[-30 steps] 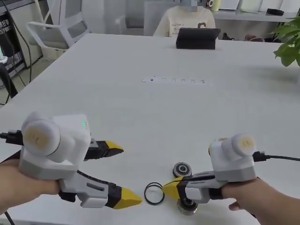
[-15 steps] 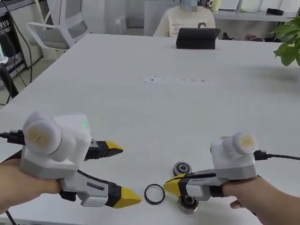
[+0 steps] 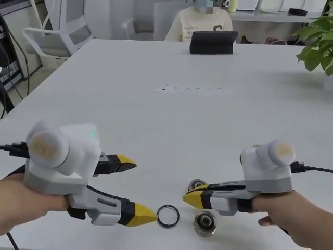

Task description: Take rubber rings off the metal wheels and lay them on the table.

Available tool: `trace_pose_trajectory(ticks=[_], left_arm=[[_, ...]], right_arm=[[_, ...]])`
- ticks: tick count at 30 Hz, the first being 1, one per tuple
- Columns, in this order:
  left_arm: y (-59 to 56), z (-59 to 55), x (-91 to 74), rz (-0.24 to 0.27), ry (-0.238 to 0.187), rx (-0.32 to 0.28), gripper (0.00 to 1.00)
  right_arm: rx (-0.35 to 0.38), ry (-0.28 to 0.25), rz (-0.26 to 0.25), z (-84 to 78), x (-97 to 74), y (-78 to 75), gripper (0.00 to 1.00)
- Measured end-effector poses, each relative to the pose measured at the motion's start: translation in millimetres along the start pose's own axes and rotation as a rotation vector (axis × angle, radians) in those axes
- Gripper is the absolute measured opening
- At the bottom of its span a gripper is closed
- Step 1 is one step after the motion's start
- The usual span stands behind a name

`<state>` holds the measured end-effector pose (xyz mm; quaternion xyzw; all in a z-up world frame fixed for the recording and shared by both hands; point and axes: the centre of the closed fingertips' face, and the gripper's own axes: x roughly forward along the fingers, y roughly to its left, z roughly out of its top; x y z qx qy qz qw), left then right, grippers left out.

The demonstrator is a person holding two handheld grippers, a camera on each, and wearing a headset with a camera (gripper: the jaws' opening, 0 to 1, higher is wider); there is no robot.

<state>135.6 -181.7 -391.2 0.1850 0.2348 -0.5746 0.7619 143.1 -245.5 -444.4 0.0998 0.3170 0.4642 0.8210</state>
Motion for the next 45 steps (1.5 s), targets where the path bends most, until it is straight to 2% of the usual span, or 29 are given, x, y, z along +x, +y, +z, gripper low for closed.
trace_pose_trajectory(ticks=[10,22,34,45], left_arm=[[0.8,11.5,9.7,-0.015,-0.008,0.012,0.65],[4.8,24.5,23.2,-0.030,-0.020,0.027,0.63],[9.5,33.3,37.3,-0.041,-0.026,0.018,0.60],[11.0,38.6,51.5,-0.051,-0.029,0.011,0.55]], right_arm=[[-0.021,-0.038,-0.028,8.6,-16.3,-6.6,0.10],[-0.057,-0.080,-0.088,16.6,-39.6,-21.2,0.14],[-0.103,-0.094,-0.138,18.3,-54.2,-34.5,0.21],[-0.147,-0.082,-0.168,14.7,-62.4,-45.6,0.24]])
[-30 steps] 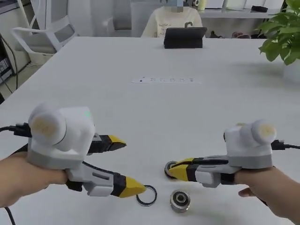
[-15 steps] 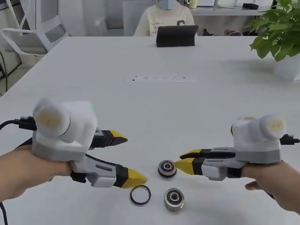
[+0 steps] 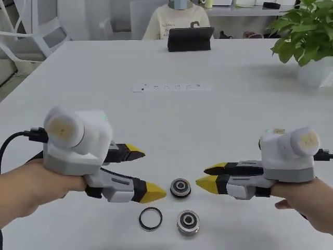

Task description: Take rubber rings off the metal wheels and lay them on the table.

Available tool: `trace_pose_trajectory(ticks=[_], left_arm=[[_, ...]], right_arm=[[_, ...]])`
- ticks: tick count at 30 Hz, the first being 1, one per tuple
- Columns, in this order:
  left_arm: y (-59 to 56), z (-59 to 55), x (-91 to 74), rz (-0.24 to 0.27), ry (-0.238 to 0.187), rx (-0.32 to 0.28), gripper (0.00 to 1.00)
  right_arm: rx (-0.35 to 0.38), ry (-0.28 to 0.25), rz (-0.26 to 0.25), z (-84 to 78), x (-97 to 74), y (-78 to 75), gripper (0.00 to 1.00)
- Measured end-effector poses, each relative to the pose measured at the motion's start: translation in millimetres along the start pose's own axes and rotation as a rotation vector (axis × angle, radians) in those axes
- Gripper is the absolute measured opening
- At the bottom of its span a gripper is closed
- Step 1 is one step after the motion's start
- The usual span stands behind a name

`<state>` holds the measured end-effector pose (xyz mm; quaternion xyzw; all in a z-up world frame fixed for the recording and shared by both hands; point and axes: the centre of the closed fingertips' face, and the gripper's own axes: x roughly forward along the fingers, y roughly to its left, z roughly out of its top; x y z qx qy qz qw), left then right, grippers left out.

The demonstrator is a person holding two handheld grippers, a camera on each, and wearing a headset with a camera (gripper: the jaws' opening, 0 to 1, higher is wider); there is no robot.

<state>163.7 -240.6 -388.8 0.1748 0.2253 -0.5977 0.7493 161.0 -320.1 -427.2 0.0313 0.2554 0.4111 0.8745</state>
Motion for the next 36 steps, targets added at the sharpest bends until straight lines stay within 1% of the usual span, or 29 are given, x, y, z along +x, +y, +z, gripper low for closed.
trace_pose_trajectory(ticks=[8,14,19,21,26,36], left_arm=[[5.2,-1.4,9.8,-0.003,0.005,-0.005,0.54],[7.1,-6.7,17.4,-0.003,0.018,-0.009,0.51],[6.4,-10.5,23.3,-0.007,0.021,-0.014,0.49],[5.1,-12.6,25.1,-0.013,0.029,-0.012,0.48],[4.5,-14.9,29.2,-0.018,0.031,-0.016,0.47],[3.9,-19.7,39.3,-0.028,0.045,-0.014,0.42]], right_arm=[[-0.054,0.022,-0.003,-5.8,1.6,-3.1,0.26],[-0.079,0.040,-0.009,-13.3,4.2,-5.9,0.26],[-0.116,0.059,-0.004,-18.8,7.2,-4.7,0.27],[-0.126,0.069,-0.003,-21.6,8.7,-4.8,0.27],[-0.150,0.084,-0.001,-25.6,11.5,-3.9,0.28],[-0.163,0.093,0.001,-28.7,16.4,-5.4,0.28]])
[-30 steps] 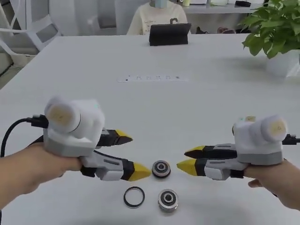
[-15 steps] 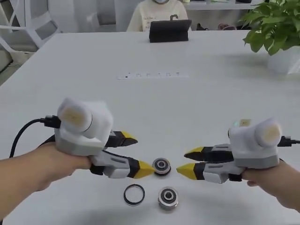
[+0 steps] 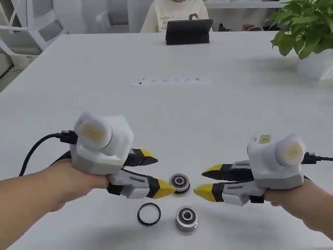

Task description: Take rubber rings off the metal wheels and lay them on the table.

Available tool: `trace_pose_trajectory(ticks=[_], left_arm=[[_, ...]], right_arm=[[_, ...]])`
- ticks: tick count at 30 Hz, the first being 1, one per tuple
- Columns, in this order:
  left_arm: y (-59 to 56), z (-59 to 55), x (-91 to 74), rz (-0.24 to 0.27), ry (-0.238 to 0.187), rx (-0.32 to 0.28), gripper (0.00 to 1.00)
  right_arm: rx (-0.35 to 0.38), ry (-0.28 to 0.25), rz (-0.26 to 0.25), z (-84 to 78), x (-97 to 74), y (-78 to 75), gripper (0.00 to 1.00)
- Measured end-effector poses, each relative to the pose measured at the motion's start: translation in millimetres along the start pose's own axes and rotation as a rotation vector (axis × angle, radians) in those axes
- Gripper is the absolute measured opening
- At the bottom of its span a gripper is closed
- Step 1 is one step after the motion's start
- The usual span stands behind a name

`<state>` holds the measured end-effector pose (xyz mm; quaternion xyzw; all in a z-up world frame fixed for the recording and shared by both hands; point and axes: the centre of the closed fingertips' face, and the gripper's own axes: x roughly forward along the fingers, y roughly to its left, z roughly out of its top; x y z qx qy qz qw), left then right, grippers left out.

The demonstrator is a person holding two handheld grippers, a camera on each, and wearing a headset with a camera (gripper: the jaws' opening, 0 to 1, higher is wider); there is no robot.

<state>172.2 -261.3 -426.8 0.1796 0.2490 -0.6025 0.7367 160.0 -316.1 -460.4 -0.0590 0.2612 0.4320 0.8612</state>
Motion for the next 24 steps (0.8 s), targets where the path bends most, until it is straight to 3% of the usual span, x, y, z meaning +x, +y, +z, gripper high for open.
trace_pose_trajectory(ticks=[24], left_arm=[[-5.1,-6.8,27.4,-0.028,0.021,-0.025,0.30]], right_arm=[[-0.024,0.005,0.007,-2.7,4.8,3.0,0.29]])
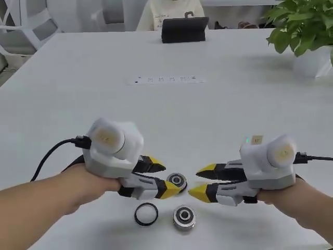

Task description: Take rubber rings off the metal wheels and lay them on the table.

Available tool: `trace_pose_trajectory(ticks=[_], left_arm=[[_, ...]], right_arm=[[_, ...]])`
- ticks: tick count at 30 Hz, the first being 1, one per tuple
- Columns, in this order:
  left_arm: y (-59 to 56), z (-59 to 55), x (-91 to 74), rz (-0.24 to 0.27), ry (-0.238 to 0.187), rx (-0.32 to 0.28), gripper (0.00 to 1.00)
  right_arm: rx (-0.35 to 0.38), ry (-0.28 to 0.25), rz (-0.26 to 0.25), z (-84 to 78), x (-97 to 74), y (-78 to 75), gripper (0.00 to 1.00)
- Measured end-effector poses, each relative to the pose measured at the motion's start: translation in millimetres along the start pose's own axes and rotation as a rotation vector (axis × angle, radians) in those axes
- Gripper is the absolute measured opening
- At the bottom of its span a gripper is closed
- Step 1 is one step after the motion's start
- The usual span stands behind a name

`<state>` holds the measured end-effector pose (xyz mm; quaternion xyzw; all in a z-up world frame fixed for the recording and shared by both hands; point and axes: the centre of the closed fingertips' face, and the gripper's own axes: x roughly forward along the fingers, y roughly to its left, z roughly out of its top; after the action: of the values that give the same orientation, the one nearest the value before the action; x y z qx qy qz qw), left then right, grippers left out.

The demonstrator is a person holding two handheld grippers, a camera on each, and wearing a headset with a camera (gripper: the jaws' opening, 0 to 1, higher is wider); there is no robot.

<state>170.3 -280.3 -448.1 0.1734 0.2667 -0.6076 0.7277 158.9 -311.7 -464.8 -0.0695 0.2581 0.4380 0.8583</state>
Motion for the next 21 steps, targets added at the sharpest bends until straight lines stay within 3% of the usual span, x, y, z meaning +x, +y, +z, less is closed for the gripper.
trace_pose_trajectory(ticks=[11,21], left_arm=[[0.8,5.2,10.9,-0.006,-0.022,-0.057,0.22],[2.5,-0.2,16.0,0.002,0.003,-0.041,0.17]], right_arm=[[-0.002,0.001,-0.002,-2.0,-1.5,0.7,0.28],[0.001,0.006,-0.005,-4.7,-3.6,-0.7,0.28]])
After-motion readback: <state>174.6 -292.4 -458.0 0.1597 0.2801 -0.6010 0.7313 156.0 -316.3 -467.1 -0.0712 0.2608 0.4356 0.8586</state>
